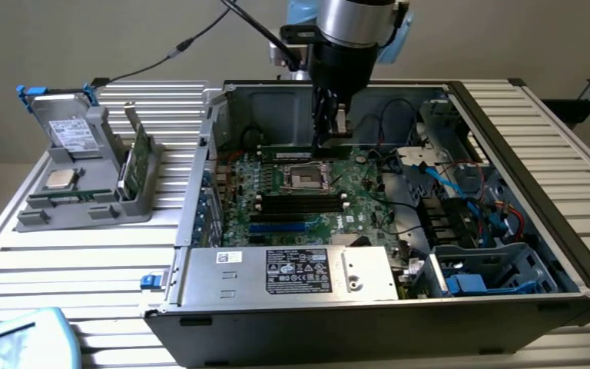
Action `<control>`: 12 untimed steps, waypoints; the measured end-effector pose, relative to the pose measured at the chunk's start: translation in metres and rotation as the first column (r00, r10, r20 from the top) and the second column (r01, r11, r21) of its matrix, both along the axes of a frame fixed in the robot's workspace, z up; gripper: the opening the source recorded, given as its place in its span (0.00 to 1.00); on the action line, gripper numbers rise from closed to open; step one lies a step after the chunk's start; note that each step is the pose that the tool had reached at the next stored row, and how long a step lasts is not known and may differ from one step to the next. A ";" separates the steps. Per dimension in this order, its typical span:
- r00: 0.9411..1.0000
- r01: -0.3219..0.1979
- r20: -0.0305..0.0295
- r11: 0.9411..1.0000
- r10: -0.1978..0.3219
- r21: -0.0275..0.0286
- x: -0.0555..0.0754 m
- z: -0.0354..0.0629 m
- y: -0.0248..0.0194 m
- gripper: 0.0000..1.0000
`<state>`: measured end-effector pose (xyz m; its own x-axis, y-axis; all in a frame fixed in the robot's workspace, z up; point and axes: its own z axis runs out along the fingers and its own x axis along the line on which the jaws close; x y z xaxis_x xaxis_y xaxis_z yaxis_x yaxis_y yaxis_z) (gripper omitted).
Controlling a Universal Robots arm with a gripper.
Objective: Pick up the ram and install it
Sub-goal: 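Insert the ram into the slot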
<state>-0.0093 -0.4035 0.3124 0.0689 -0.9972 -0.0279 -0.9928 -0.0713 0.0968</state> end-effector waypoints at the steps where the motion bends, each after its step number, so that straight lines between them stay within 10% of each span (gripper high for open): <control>1: 1.000 0.001 0.000 1.000 -0.001 0.000 0.002 -0.0019 -0.0001 0.14; 12: 1.000 0.008 0.000 1.000 -0.008 0.000 0.003 -0.0220 -0.0036 0.14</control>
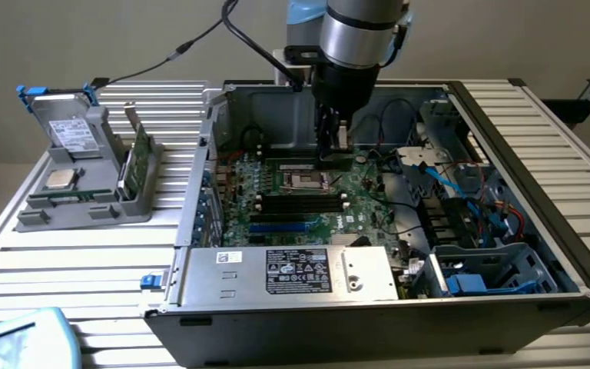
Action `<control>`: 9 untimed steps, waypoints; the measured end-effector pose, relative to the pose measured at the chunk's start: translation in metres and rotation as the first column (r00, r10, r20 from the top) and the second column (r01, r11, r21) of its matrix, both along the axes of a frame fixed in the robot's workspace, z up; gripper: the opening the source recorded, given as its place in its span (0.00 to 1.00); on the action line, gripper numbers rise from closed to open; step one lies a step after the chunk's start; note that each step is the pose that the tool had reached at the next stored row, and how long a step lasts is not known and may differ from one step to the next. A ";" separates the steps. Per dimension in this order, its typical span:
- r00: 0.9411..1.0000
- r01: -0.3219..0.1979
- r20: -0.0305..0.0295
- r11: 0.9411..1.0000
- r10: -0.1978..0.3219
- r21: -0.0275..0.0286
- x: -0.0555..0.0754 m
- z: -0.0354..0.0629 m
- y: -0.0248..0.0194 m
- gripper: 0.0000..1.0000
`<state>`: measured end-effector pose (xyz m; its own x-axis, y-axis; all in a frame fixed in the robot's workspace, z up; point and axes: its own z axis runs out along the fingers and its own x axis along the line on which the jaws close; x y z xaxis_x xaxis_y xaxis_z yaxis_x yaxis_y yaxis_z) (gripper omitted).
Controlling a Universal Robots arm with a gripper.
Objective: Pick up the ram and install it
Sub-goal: 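Insert the ram into the slot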
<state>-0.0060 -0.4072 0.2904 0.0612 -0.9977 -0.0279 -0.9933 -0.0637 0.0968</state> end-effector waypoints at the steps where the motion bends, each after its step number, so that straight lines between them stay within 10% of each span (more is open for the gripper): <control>1: 1.000 0.000 0.000 1.000 0.000 0.000 0.000 -0.0018 -0.0004 0.14; 9: 1.000 0.001 0.000 1.000 -0.001 0.000 0.000 -0.0164 -0.0035 0.14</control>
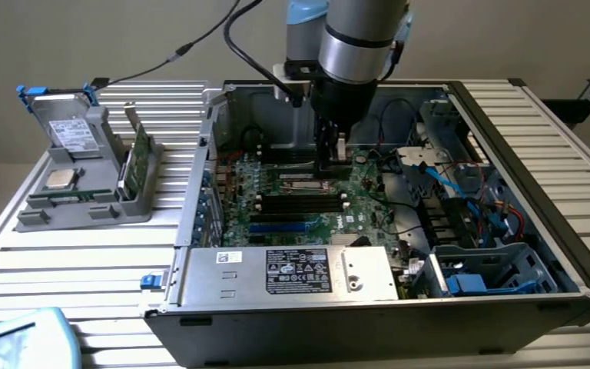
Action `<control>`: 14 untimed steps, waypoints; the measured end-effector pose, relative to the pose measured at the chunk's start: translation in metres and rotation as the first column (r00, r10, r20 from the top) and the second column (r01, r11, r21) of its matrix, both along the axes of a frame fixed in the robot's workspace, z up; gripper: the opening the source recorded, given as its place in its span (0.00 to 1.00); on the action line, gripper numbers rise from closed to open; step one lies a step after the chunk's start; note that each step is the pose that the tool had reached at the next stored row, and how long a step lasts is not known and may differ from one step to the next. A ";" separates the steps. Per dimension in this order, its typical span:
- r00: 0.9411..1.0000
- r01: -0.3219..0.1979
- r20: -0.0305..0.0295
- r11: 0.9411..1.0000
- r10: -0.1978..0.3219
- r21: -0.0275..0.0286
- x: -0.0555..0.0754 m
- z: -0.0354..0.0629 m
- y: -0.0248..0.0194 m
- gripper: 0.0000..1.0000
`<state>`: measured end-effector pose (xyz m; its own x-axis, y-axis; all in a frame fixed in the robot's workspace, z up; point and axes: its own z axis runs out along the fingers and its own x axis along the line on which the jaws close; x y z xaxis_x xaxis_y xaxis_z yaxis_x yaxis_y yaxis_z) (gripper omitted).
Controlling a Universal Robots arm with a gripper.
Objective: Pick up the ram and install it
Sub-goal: 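Insert the ram into the slot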
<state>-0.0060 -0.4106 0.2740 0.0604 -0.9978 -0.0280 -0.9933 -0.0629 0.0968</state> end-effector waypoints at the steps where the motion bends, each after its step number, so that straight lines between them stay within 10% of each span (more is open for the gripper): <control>1: 1.000 0.000 0.000 1.000 0.000 0.000 0.000 -0.0018 -0.0003 0.14; 14: 1.000 0.000 0.000 1.000 0.000 -0.002 -0.005 -0.0255 -0.0011 0.14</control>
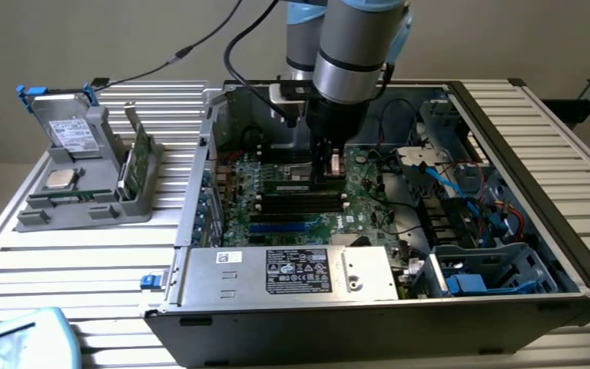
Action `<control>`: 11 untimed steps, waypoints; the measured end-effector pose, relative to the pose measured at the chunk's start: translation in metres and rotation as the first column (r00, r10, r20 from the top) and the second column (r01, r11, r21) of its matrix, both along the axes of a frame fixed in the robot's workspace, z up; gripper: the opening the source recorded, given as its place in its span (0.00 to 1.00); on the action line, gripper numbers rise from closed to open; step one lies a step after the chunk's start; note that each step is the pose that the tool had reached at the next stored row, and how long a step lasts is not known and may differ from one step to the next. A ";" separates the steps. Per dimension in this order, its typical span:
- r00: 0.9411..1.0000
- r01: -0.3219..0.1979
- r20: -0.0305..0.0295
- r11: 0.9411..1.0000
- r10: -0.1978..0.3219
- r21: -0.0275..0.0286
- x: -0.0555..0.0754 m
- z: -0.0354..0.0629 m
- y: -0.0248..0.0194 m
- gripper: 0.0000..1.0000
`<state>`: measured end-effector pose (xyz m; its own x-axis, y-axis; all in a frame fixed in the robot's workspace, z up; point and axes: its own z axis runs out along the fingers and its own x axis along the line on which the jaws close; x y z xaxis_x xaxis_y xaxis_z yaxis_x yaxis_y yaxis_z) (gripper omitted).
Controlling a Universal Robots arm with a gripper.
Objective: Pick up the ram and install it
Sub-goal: 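Insert the ram into the slot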
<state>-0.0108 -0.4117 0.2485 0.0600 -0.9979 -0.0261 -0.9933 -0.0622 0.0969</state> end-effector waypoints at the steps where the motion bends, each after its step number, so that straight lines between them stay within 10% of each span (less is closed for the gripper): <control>1: 1.000 0.000 0.000 1.000 0.000 0.000 0.000 -0.0018 0.0000 0.14; 11: 1.000 0.000 0.000 1.000 0.000 -0.003 0.000 -0.0135 -0.0003 0.14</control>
<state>-0.0111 -0.4120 0.2351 0.0598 -0.9980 -0.0227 -0.9934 -0.0617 0.0971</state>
